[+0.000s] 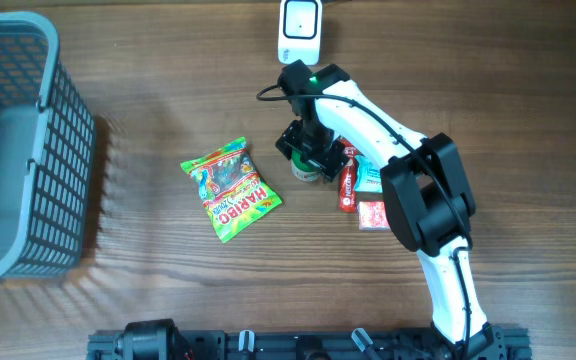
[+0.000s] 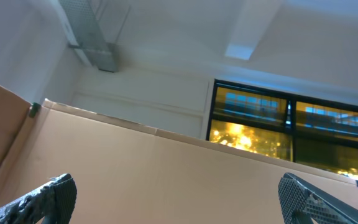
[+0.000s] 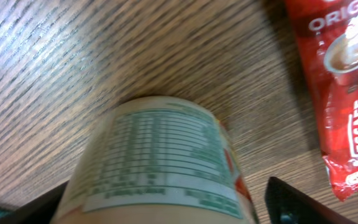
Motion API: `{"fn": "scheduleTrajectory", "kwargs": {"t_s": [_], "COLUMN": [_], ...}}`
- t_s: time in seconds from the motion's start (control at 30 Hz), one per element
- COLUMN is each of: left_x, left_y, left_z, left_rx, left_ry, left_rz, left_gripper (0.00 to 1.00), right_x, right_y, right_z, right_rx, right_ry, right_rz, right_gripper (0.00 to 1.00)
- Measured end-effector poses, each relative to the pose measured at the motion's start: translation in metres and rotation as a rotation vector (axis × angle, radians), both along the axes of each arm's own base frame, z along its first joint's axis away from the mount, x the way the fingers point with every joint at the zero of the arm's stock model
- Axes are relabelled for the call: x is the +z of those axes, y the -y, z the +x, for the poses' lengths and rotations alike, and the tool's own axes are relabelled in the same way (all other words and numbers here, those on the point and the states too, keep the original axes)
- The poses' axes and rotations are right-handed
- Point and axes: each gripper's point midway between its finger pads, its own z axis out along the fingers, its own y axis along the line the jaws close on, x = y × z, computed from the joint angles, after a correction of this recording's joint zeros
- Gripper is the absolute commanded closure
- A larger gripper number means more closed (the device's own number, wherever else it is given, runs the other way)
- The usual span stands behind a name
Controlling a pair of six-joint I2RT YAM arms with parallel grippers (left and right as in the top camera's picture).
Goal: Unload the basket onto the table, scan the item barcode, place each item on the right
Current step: 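Lift the jar and rotate its label toward the scanner, then hold the jar label under the scanner with the right gripper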
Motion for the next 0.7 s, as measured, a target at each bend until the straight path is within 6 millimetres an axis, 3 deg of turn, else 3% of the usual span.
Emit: {"fn": "scheduleTrajectory", "kwargs": {"t_s": [0.07,0.2,0.27,0.37,0.7], "left_x": [-0.0001,-0.0001,-0.0001,-0.0001,0.0003], "left_y": [0.0001,0.0006,0.0006,0.0006,0.0006], "left_z": [0.0001,0.0001,0.0001,0.0001,-0.0002], "left_rx": [-0.005,-0.007,-0.007,-0.007,-0.007], "left_ry": [0.0,-0.001,-0.001,-0.001,0.001], "left_rz": [0.001,0.003,0.003,0.003,0.003], "left_gripper": [0.0,0.0,0.0,0.0,0.0], "right_x": [0.0,-0.0001,-0.0001,0.0,0.0004], "right_y": [-0.0021,-0.0042,-0.0043,-0.0051,-0.01], "right_z": [0.0005,0.0005,0.0004,0.0004,0.0019], "right_rx": [-0.004,-0.006,-0.001,0.052,0.372], "right_ry": [0.003,0.004,0.004,0.009,0.048], "right_rz": [0.006,0.012,0.013,0.025,0.099], "right_gripper": [0.25,0.28,0.39,0.47,0.5]}}
